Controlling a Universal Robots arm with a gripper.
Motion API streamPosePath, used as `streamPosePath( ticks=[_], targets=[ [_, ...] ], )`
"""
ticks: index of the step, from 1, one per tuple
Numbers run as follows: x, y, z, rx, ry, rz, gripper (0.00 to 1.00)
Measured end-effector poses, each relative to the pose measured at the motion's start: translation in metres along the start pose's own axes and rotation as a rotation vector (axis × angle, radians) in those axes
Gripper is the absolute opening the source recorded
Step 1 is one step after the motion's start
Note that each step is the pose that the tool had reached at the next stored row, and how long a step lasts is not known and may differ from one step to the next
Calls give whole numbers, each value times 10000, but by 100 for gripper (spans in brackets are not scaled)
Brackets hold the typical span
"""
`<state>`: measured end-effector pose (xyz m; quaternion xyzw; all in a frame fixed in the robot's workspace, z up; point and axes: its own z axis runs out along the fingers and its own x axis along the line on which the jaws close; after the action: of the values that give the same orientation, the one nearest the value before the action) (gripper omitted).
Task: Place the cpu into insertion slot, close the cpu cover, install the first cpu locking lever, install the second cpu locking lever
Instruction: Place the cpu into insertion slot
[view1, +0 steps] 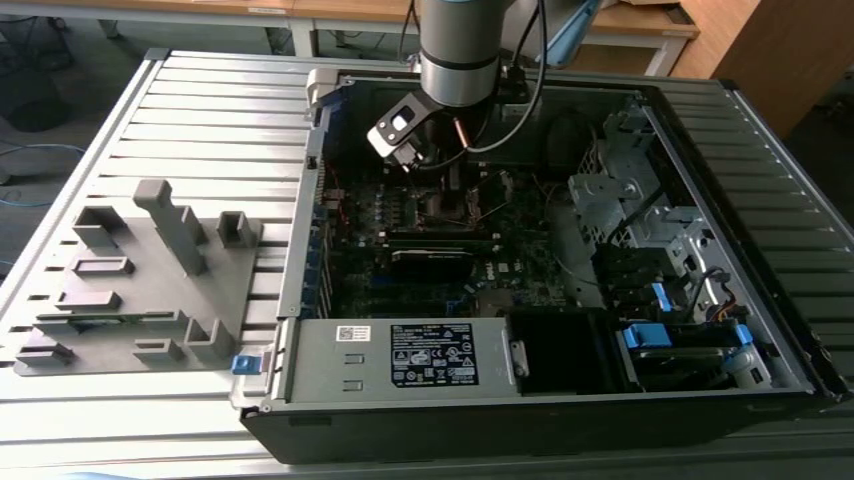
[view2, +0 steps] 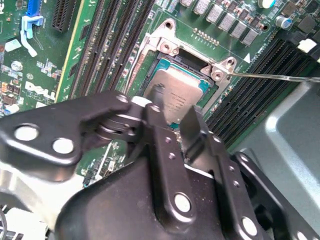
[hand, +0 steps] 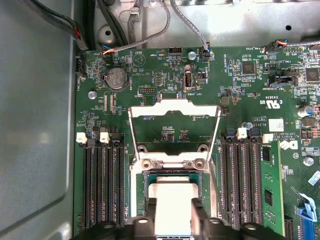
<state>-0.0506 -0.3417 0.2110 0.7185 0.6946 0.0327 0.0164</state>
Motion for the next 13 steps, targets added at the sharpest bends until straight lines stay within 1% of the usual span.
streamPosePath(
  ticks=[2,3,4,5,7,13],
  targets=[
    [0,0,0,0,0,0,29],
    [0,0,0,0,0,0,29],
    [0,0,0,0,0,0,24],
    [0,0,0,0,0,0,24],
    [0,0,0,0,-1,0,12],
    [0,0,0,0,-3,0,11]
  ],
)
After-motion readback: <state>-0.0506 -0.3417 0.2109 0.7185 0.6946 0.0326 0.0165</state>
